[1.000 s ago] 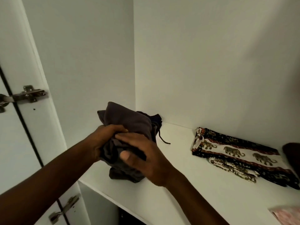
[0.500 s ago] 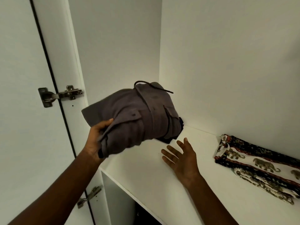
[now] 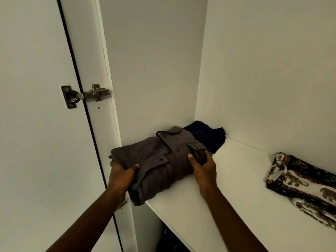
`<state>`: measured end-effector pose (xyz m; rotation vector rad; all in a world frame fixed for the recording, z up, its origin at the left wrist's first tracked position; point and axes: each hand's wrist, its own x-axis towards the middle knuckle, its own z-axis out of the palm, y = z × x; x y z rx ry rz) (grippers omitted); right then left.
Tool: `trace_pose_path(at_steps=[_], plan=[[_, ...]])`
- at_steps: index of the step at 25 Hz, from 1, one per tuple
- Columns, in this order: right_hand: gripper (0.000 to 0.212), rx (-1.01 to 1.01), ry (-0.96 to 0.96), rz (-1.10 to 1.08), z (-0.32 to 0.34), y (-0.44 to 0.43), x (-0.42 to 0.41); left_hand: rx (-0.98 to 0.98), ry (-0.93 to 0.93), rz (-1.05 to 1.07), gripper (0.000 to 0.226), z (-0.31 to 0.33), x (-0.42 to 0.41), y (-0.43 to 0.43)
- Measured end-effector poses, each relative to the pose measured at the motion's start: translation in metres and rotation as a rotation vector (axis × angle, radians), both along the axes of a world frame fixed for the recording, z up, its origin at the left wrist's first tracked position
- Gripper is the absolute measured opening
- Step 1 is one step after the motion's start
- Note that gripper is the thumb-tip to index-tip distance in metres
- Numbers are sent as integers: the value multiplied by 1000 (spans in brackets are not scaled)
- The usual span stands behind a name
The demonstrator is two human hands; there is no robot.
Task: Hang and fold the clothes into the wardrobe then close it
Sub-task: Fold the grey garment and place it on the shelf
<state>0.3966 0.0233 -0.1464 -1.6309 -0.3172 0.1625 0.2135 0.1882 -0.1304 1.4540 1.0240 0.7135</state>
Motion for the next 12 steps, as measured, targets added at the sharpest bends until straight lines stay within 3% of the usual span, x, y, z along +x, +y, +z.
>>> trace_pose_path(at_steps=[5,9,12], plan=[[82,-10,-86,-63,-3,10,27,16,85,-65,61,-2,33,-1],[64,82,-93,-124,-7,8,27,66,95,-32,74,-3,31,-7],[42,107,-113,-272,-8,5,27,479,171,153,95,-3,20,-36]])
